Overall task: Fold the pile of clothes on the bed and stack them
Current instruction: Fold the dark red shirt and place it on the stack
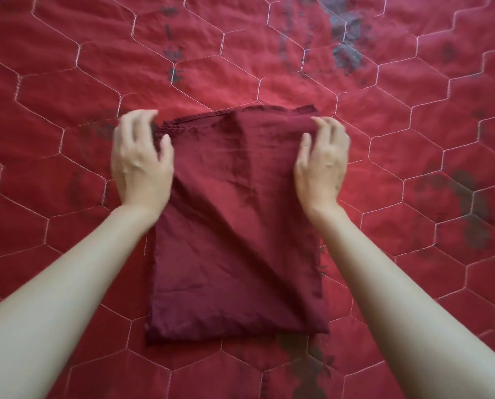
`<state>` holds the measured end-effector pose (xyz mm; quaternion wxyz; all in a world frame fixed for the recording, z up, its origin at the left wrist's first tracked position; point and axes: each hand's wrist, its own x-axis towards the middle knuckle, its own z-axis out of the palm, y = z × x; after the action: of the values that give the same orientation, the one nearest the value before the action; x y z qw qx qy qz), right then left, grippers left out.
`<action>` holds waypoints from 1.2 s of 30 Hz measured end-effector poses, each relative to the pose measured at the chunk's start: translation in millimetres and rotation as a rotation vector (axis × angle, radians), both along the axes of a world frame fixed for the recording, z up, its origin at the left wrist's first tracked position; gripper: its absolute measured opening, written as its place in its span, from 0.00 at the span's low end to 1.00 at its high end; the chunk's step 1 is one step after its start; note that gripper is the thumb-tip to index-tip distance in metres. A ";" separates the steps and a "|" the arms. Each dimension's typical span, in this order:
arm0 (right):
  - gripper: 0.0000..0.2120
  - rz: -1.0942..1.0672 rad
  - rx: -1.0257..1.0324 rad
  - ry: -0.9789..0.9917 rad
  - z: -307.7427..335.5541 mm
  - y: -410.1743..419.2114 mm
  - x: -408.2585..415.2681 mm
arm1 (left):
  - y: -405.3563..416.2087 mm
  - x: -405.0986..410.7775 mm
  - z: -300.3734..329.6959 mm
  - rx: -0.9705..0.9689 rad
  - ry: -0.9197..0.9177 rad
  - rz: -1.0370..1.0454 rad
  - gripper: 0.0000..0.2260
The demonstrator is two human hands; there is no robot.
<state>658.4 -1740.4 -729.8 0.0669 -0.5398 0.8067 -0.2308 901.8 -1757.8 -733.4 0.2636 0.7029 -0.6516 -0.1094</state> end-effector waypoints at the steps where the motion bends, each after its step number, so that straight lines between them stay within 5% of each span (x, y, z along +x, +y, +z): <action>1: 0.16 0.098 -0.046 0.010 -0.8 4.3 13.4 | 5.8 -7.6 0.1 -0.061 -0.063 -0.119 0.16; 5: 0.22 0.478 0.123 0.096 -21.4 38.4 69.5 | 51.8 -42.5 -17.9 0.158 -0.274 -0.435 0.23; 7: 0.24 0.568 0.262 0.236 -39.8 53.9 65.4 | 69.2 -35.3 -34.8 0.315 -0.371 -0.428 0.26; 12: 0.24 0.256 0.317 0.330 -51.3 75.1 4.2 | 86.5 12.6 -48.6 0.388 -0.381 -0.197 0.27; 15: 0.25 0.128 0.276 0.312 -44.3 70.7 1.8 | 84.1 5.1 -42.3 0.273 -0.395 -0.245 0.27; 19: 0.23 0.423 0.141 0.311 -40.5 32.9 42.3 | 49.0 -45.2 -42.2 0.144 -0.428 -0.495 0.25; 22: 0.24 0.572 0.281 0.384 -46.3 0.1 43.4 | 13.5 -57.6 -50.9 0.259 -0.444 -0.473 0.26; 27: 0.25 0.087 0.454 0.258 -48.6 -24.8 -23.6 | -26.4 -26.0 -52.9 0.341 -0.418 -0.300 0.25; 30: 0.25 -0.060 0.379 0.217 -35.6 -13.4 -27.6 | -20.2 -27.3 -39.3 0.304 -0.395 -0.164 0.25; 33: 0.24 0.061 0.137 0.212 -23.4 15.8 15.5 | 23.9 -59.9 -23.3 0.157 -0.378 -0.269 0.25; 36: 0.23 0.324 0.151 0.151 -32.8 73.4 63.8 | 95.9 -80.3 -24.7 0.204 -0.415 -0.411 0.25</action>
<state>722.2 -1667.0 -762.5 0.0828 -0.6717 0.7272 -0.1150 821.5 -1662.0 -758.1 0.0253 0.5866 -0.8056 -0.0791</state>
